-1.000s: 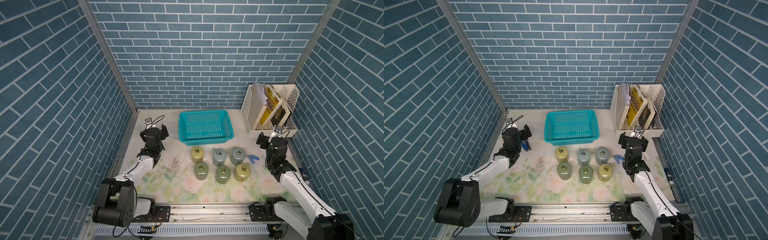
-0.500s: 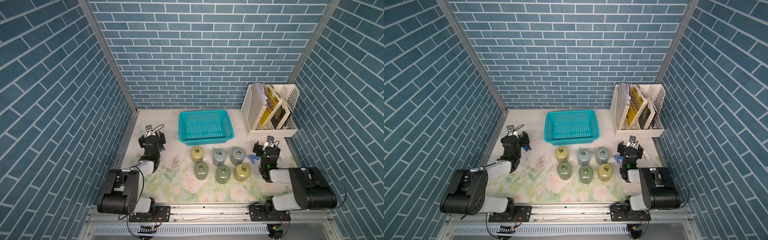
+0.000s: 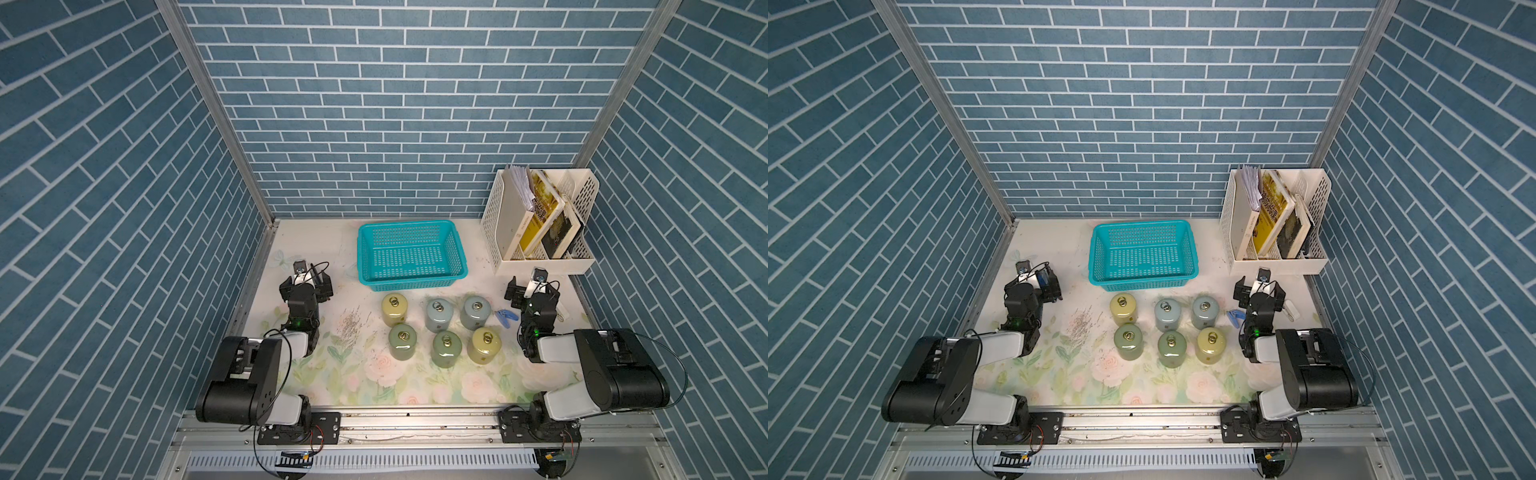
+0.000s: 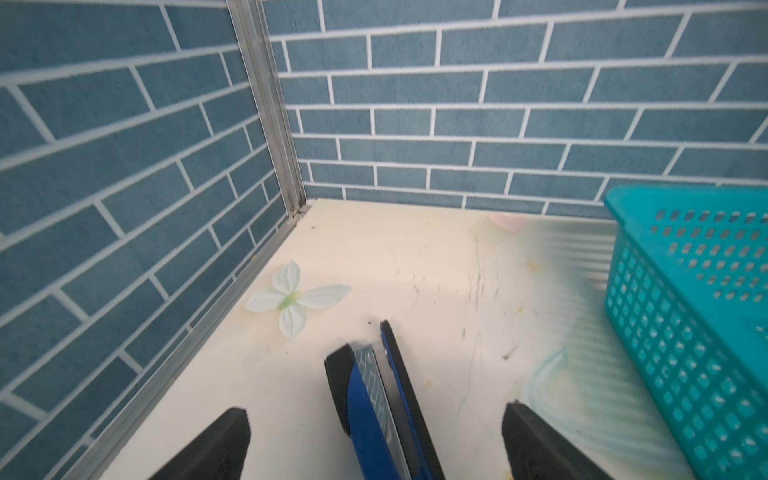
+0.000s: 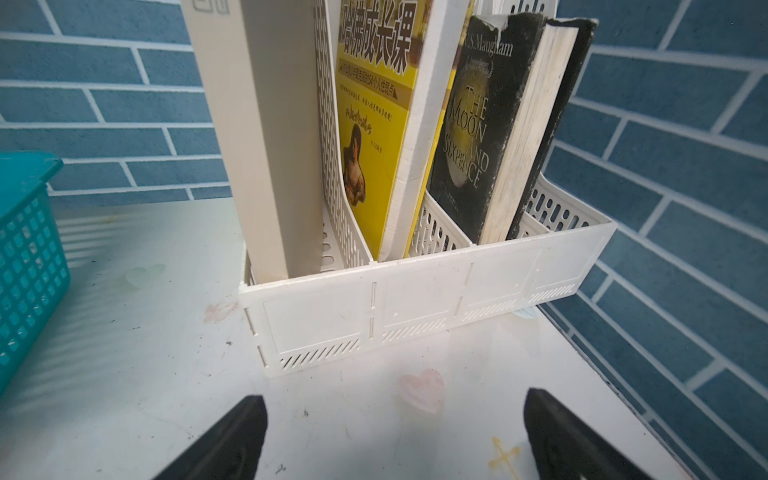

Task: Take the tea canister out of the basket
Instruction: Reset both arms

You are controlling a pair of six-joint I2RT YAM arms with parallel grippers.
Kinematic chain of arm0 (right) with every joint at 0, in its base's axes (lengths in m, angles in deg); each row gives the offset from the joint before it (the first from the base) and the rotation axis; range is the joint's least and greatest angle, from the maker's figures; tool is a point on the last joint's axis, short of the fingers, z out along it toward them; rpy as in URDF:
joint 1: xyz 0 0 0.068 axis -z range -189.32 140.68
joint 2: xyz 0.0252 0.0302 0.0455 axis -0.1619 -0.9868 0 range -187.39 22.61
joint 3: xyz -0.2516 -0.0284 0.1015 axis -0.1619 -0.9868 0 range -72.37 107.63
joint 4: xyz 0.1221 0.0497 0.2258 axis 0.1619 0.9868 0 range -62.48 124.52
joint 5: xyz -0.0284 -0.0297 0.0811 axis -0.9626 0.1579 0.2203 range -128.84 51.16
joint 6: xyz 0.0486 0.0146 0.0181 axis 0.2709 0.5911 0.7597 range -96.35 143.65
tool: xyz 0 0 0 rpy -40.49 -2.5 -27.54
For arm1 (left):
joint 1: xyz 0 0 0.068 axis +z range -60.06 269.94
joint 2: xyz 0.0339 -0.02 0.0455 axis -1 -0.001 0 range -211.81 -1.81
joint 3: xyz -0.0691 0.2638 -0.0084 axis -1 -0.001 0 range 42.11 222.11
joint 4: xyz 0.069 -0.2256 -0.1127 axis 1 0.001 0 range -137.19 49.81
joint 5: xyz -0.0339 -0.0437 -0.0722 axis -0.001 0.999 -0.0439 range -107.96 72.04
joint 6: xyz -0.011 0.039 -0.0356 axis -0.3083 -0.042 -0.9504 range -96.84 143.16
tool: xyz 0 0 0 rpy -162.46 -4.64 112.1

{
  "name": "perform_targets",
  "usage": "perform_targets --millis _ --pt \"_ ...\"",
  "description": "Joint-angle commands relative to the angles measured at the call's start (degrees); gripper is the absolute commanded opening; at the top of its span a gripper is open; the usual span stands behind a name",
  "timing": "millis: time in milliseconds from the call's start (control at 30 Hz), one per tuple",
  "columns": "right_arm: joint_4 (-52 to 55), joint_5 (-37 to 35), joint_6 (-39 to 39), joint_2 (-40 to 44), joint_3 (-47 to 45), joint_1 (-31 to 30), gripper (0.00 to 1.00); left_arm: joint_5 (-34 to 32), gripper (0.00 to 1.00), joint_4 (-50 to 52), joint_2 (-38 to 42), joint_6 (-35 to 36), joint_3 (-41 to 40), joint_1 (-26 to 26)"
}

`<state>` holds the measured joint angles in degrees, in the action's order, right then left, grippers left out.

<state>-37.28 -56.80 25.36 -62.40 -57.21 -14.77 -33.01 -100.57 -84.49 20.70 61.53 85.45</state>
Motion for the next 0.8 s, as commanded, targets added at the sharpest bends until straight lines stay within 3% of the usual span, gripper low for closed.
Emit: perform_targets --millis 0,133,233,767 --pt "-3.48 2.18 -1.84 -0.41 -0.65 0.17 1.0 1.99 1.0 -7.94 -1.03 0.85 -2.06 0.54" --pt "-14.13 3.38 -2.47 -3.35 -4.77 0.19 1.0 2.65 1.0 -12.77 -1.57 1.05 -4.64 0.59" --pt "-10.05 3.43 -1.91 -2.23 -3.77 0.2 1.0 3.34 1.0 -17.46 -3.13 1.49 -6.51 0.59" --pt "-11.31 3.47 -2.02 -2.57 -3.95 0.38 1.0 3.71 1.0 -17.37 -3.34 1.41 -6.65 0.71"
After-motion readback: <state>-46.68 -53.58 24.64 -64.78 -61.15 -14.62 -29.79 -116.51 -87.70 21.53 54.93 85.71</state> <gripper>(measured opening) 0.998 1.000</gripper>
